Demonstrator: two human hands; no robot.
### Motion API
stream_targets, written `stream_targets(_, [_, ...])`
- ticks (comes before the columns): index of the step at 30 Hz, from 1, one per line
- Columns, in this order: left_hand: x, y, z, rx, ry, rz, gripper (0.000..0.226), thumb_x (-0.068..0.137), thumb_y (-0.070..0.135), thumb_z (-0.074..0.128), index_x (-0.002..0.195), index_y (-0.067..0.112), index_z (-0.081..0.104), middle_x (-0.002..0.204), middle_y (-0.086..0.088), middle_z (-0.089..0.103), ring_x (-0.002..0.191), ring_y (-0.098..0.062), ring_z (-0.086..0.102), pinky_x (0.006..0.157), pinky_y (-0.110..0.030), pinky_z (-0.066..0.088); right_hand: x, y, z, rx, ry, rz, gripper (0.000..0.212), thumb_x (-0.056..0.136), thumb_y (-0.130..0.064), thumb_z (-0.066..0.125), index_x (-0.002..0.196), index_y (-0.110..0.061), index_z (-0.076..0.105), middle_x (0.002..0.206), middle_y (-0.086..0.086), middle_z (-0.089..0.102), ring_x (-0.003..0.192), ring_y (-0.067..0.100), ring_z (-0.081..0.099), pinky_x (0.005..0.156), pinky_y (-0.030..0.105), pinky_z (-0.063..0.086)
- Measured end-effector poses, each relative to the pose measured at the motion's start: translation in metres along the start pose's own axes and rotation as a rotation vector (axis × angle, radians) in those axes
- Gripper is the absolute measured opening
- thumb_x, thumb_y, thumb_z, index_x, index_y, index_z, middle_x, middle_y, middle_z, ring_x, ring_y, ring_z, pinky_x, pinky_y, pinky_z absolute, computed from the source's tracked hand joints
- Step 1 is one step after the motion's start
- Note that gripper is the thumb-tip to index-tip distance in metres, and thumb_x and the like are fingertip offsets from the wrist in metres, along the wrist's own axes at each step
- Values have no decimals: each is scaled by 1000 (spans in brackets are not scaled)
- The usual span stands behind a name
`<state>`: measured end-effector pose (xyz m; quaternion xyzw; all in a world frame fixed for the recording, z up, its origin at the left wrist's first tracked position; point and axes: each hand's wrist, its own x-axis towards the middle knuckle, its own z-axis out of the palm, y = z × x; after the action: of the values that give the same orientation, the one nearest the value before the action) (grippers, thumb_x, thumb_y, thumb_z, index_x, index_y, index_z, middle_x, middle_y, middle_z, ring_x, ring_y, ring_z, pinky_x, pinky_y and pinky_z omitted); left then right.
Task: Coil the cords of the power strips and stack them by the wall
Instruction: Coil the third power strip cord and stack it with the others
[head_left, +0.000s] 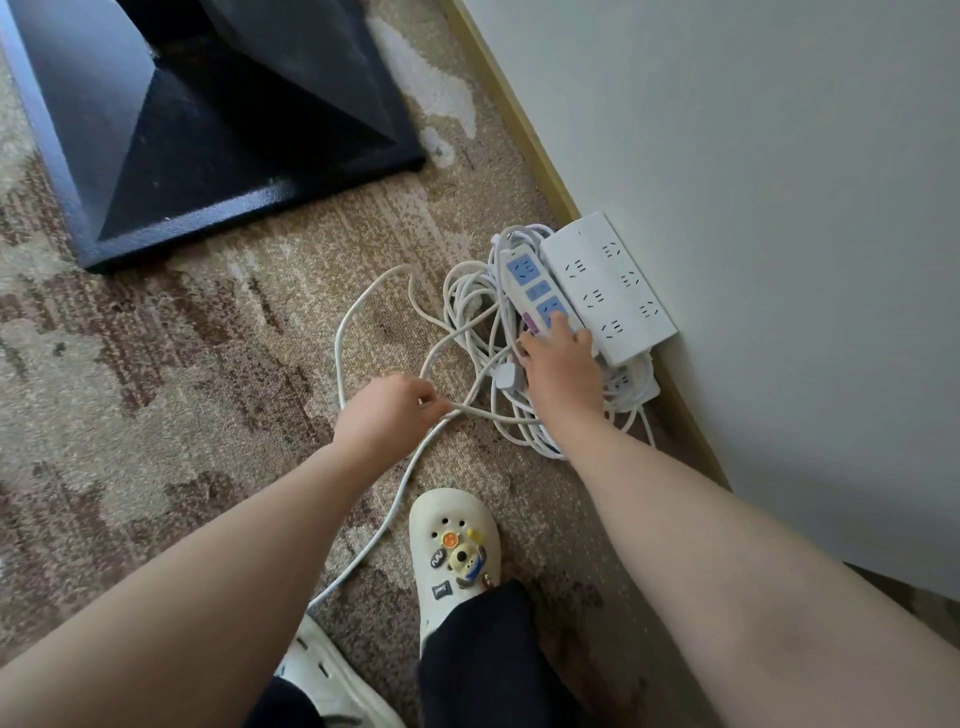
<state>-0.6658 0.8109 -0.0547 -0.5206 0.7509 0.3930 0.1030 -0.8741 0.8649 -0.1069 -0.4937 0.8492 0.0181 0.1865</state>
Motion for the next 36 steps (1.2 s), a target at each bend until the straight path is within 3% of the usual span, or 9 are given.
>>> stream_targets(4, [6, -3, -4, -6, -40, 8, 25, 91, 45, 60, 84, 22, 66, 70, 3, 64, 49, -10, 48, 49, -27, 49, 7, 9, -3, 234, -12, 233, 48, 100, -31, 42, 147, -23, 33, 131, 7, 44, 95, 21, 44, 78, 40, 43])
stream_targets(8, [6, -7, -7, -100, -95, 30, 19, 91, 38, 60, 83, 22, 64, 71, 4, 62, 49, -7, 46, 48, -20, 44, -5, 8, -13, -54, 47, 5, 22, 99, -22, 50, 110, -17, 69, 148, 6, 38, 111, 26, 45, 80, 40, 47])
stream_targets(11, [6, 0, -8, -151, -83, 52, 18, 92, 37, 61, 84, 22, 66, 68, 8, 61, 46, -5, 44, 46, -17, 40, -23, -6, -29, 268, 170, -202, 22, 98, -14, 50, 111, -12, 68, 138, 8, 50, 119, 26, 47, 91, 39, 46])
stream_targets(14, [5, 13, -13, -178, -72, 87, 21, 91, 39, 61, 82, 21, 68, 64, 6, 60, 45, -6, 43, 46, -20, 39, -39, -20, -41, 519, -69, -335, 31, 99, -19, 48, 127, -13, 61, 127, 2, 59, 117, 15, 51, 97, 33, 43])
stream_targets(18, [0, 24, -26, -223, -51, 105, 31, 97, 41, 49, 86, 19, 68, 62, 2, 58, 42, -5, 40, 42, -19, 34, -48, -25, -47, 543, -438, -296, 27, 103, -39, 46, 115, -24, 64, 94, 1, 68, 80, 19, 61, 70, 39, 48])
stream_targets(21, [-9, 20, -42, -184, -81, 149, 29, 99, 41, 44, 89, 26, 66, 61, 6, 56, 39, 0, 38, 41, -16, 33, -44, -17, -48, 576, -341, -251, 28, 104, -37, 46, 101, -19, 67, 78, -1, 59, 61, 11, 48, 57, 29, 37])
stream_targets(28, [-24, -27, -100, 297, -39, 215, 25, 99, 39, 44, 91, 24, 62, 67, 10, 59, 55, -4, 55, 56, -14, 42, -26, -6, -55, 549, -207, -137, 29, 105, -33, 41, 88, -22, 62, 75, 0, 59, 61, 14, 48, 57, 31, 35])
stream_targets(30, [-30, -46, -118, 268, -10, 104, 24, 98, 37, 46, 92, 22, 64, 70, 6, 63, 55, -10, 56, 55, -21, 48, -21, 2, -61, 570, -173, -58, 31, 105, -33, 39, 91, -20, 62, 74, -2, 57, 61, 12, 46, 57, 30, 36])
stream_targets(36, [-46, -40, -131, -20, 182, -51, 27, 98, 37, 49, 82, 24, 66, 63, 1, 60, 43, -8, 40, 37, -17, 32, -13, 6, -82, 643, -196, -64, 32, 103, -36, 42, 90, -15, 64, 67, -6, 53, 59, 11, 45, 57, 28, 34])
